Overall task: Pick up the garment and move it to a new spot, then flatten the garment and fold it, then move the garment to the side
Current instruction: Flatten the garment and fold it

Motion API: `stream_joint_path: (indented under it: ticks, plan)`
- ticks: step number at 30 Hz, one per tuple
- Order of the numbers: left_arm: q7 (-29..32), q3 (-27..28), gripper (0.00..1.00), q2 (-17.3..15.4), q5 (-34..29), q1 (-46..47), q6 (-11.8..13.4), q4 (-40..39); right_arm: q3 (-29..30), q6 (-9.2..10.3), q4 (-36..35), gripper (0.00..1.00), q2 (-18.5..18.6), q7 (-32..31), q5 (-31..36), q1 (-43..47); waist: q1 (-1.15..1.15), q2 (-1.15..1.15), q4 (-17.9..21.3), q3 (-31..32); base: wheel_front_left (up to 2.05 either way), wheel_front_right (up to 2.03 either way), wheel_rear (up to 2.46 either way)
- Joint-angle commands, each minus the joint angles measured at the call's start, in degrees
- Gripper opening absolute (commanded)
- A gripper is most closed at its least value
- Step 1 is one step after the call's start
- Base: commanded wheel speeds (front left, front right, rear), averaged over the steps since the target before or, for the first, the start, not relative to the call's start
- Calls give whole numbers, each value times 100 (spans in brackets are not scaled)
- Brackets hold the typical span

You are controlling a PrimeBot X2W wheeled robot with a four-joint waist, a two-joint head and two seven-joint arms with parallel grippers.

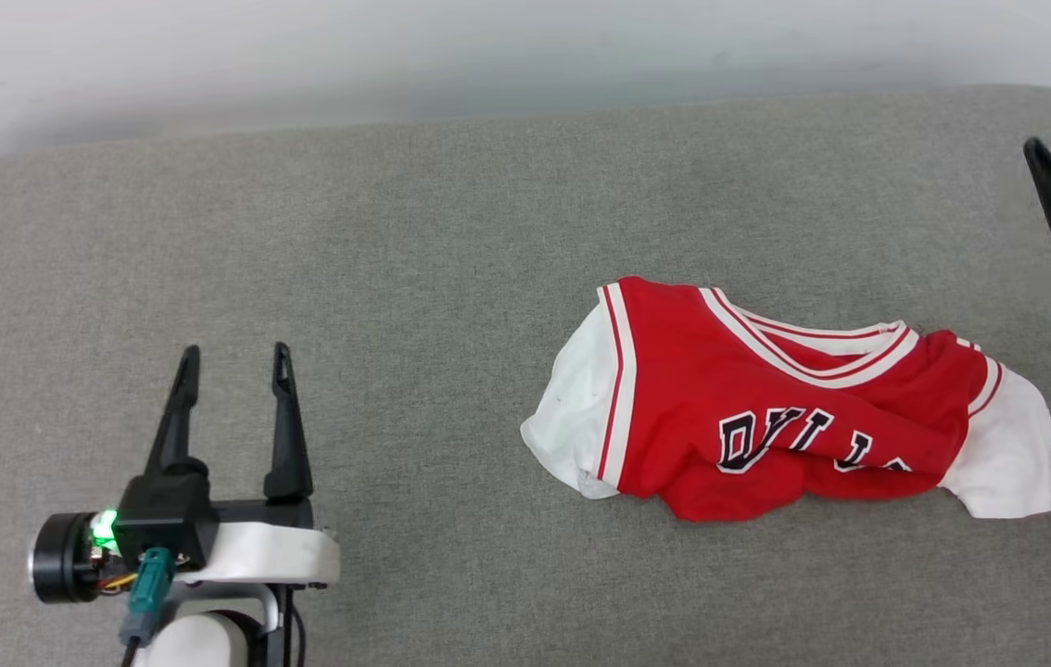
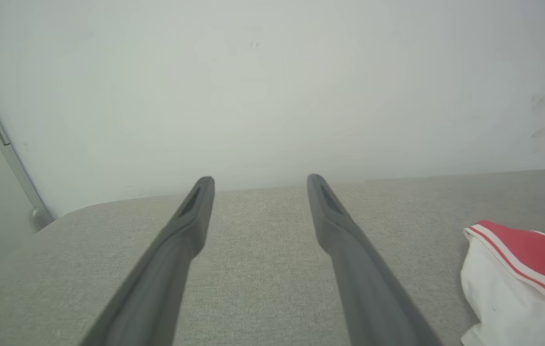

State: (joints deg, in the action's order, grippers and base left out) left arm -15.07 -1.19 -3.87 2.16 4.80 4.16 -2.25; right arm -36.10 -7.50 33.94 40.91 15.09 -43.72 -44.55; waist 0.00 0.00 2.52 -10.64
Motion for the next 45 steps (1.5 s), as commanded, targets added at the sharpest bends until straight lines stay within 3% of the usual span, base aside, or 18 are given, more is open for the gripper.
stream_joint_path:
  ticks: [1, 5, 8, 14, 19, 23, 31, 36, 41, 45]
  plan:
    - [-15, 21, 100, -46, -41, 70, -15, -13, 84, 2, -46, 100, -105, 6, 127, 282, 0, 0, 17, 19, 0, 0, 0]
    - [-15, 96, 100, -129, -44, 218, -122, -58, 1846, 2, -1003, 100, -817, 9, 1319, 1233, 0, 0, 48, 68, 0, 0, 0]
    - [-15, 89, 100, -229, -63, 383, -250, -49, 2771, 3, -1803, 100, -1413, 9, 2036, 2016, 0, 0, 62, 94, 0, 0, 0]
    - [11, -118, 100, -572, -92, 1021, -705, 339, 3625, 2, -2967, 100, -2214, 10, 2848, 3070, 0, 0, 63, 108, 0, 0, 0]
    - [908, -539, 100, -929, 78, 1873, -1064, 522, 3912, 2, -3596, 100, -2678, 10, 3101, 3473, 0, 0, 119, 9, 0, 0, 0]
    - [1996, -1172, 100, -1225, 601, 2585, -1152, 522, 3996, 2, -3825, 100, -2868, 10, 3188, 3613, 0, 0, 189, -132, 0, 0, 0]
    - [4115, -3261, 100, -2178, 2432, 4011, -1152, 363, 3824, 2, -3935, 100, -2990, 10, 3345, 3464, 0, 0, 396, -524, 0, 0, 0]
    - [5302, -4451, 100, -2605, 3492, 4818, -1153, 368, 3694, 2, -3942, 100, -2946, 10, 3386, 3262, 0, 0, 552, -836, 0, 0, 0]
    - [6048, -5415, 100, -2784, 4216, 5475, -1153, 530, 3611, 2, -3945, 100, -2941, 10, 3387, 3044, 0, 0, 703, -1170, 0, 0, 0]
    - [6235, -6156, 100, -2857, 4426, 5892, -1153, 759, 3559, 2, -3945, 100, -2956, 10, 3393, 2887, 0, 0, 817, -1431, 0, 0, 0]
